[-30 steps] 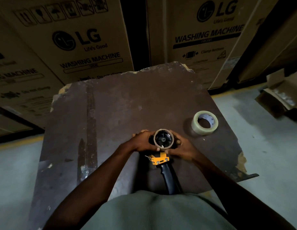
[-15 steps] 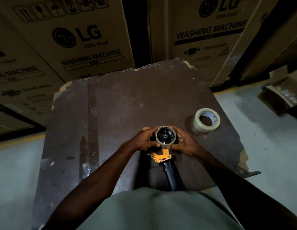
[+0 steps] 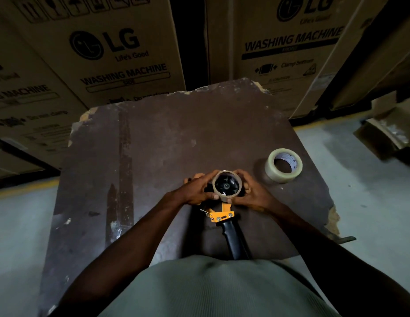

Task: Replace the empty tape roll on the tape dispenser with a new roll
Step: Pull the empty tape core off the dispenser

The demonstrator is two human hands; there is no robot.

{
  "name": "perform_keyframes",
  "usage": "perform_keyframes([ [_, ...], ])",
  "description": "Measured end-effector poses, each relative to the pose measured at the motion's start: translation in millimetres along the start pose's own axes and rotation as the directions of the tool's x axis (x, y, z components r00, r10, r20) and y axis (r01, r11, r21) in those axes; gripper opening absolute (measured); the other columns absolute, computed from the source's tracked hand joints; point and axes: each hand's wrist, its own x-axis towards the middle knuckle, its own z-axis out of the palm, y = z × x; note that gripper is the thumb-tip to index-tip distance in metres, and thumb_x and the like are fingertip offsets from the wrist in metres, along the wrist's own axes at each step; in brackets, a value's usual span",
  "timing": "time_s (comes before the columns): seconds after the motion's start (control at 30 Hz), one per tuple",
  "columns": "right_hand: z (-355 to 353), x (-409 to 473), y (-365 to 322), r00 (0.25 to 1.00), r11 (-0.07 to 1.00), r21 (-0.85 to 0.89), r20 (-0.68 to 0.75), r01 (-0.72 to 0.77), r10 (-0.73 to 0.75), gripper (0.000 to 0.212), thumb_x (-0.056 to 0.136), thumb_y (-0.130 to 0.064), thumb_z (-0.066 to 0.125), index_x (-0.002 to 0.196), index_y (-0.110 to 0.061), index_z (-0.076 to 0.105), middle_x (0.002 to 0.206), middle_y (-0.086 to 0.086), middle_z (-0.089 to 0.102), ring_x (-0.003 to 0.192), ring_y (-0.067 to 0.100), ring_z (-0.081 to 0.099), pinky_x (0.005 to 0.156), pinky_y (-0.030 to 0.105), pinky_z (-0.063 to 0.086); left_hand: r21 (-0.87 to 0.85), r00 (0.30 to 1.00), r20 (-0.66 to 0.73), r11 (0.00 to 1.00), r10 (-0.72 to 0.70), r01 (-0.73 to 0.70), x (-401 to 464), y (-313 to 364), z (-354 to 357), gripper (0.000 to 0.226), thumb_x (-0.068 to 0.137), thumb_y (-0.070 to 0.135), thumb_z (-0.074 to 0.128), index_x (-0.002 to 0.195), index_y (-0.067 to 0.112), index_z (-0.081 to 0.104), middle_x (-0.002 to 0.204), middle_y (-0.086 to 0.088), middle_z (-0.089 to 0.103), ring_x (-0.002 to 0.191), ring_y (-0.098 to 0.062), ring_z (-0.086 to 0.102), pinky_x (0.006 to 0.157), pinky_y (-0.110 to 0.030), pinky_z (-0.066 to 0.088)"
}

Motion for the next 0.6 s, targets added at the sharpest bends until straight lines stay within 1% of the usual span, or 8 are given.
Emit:
perform_keyframes([
  [0.07, 0.0, 0.2, 0.7, 1.0, 1.0, 0.001, 0.001, -0.006, 0.006, 0.08, 0.071, 0.003, 0.085, 0.134, -0.021, 0.043, 0.127, -0.004, 0.062, 0.12, 0.009, 0.06, 0.101, 0.028, 0.049, -0.005, 1.0, 0.005, 1.0, 0.007, -0.007, -2.4, 1.7, -0.7, 0.079, 0.072, 0.072, 0.061, 0.139, 0.06, 0.021, 0.124, -0.001, 0.05, 0.125, -0.022, 0.047, 0.104, -0.056, 0.038],
  [0.1, 0.2, 0.0, 0.4, 1.0, 1.0, 0.002, 0.003, -0.008, 0.008, 0.081, 0.071, 0.003, 0.085, 0.135, -0.02, 0.042, 0.127, -0.004, 0.062, 0.119, 0.008, 0.06, 0.101, 0.027, 0.049, -0.022, 1.0, 0.005, 1.0, 0.005, -0.005, -3.7, 1.6, -0.3, 0.079, 0.076, 0.066, 0.064, 0.142, 0.056, 0.022, 0.122, -0.001, 0.048, 0.118, -0.02, 0.051, 0.101, -0.05, 0.044],
  [0.17, 0.1, -0.1, 0.4, 1.0, 1.0, 0.001, 0.006, -0.009, 0.009, 0.083, 0.07, 0.002, 0.085, 0.137, -0.016, 0.04, 0.127, -0.004, 0.061, 0.118, 0.006, 0.06, 0.1, 0.024, 0.048, -0.092, 1.0, 0.02, 0.996, 0.018, -0.016, -6.4, 4.1, -0.8, 0.078, 0.087, 0.042, 0.07, 0.149, 0.041, 0.024, 0.122, -0.005, 0.045, 0.092, -0.009, 0.053, 0.078, -0.023, 0.052],
  [0.2, 0.1, -0.4, 0.4, 1.0, 1.0, 0.003, 0.007, -0.008, 0.008, 0.083, 0.071, 0.002, 0.085, 0.137, -0.015, 0.039, 0.128, -0.003, 0.061, 0.117, 0.005, 0.06, 0.099, 0.023, 0.048, -0.099, 0.999, 0.024, 0.995, 0.032, -0.029, -6.0, 3.3, -0.1, 0.078, 0.089, 0.032, 0.071, 0.151, 0.036, 0.023, 0.124, -0.008, 0.044, 0.082, -0.007, 0.049, 0.065, -0.015, 0.047],
  [0.27, 0.0, -1.3, -0.8, 1.0, 1.0, 0.006, 0.01, -0.01, 0.01, 0.084, 0.071, 0.003, 0.085, 0.139, -0.013, 0.037, 0.13, -0.002, 0.06, 0.118, 0.005, 0.06, 0.099, 0.023, 0.048, -0.11, 0.998, 0.026, 0.993, 0.051, -0.048, -4.9, 0.6, 0.5, 0.079, 0.09, 0.027, 0.07, 0.153, 0.03, 0.023, 0.127, -0.01, 0.043, 0.075, -0.005, 0.046, 0.057, -0.009, 0.042],
  [0.37, -0.1, -2.3, -3.6, 1.0, 1.0, 0.004, 0.011, -0.008, 0.008, 0.085, 0.072, 0.002, 0.085, 0.14, -0.012, 0.037, 0.131, 0.0, 0.059, 0.118, 0.006, 0.06, 0.099, 0.023, 0.049, -0.108, 0.998, 0.018, 0.992, 0.061, -0.059, -8.4, 2.6, -1.9, 0.078, 0.088, 0.038, 0.071, 0.15, 0.041, 0.023, 0.129, -0.01, 0.044, 0.077, -0.006, 0.051, 0.063, -0.02, 0.046],
  [0.47, 0.1, -3.1, -6.5, 1.0, 1.0, -0.01, 0.0, -0.006, 0.006, 0.082, 0.072, 0.001, 0.085, 0.137, -0.015, 0.039, 0.13, -0.001, 0.06, 0.118, 0.006, 0.061, 0.099, 0.024, 0.05, -0.097, 0.997, 0.011, 0.993, 0.072, -0.071, -12.7, 6.5, -3.8, 0.079, 0.082, 0.057, 0.068, 0.146, 0.051, 0.023, 0.132, -0.004, 0.047, 0.114, -0.019, 0.053, 0.094, -0.048, 0.051],
  [0.6, 1.2, -3.8, -6.0, 1.0, 1.0, -0.013, -0.018, 0.006, -0.007, 0.079, 0.071, 0.004, 0.084, 0.133, -0.02, 0.041, 0.127, -0.003, 0.061, 0.115, 0.002, 0.061, 0.096, 0.021, 0.049, -0.151, 0.994, 0.019, 0.983, 0.109, -0.105, -16.4, 11.7, -7.2, 0.079, 0.083, 0.056, 0.07, 0.148, 0.045, 0.027, 0.139, -0.001, 0.05, 0.128, -0.021, 0.05, 0.105, -0.052, 0.045],
])
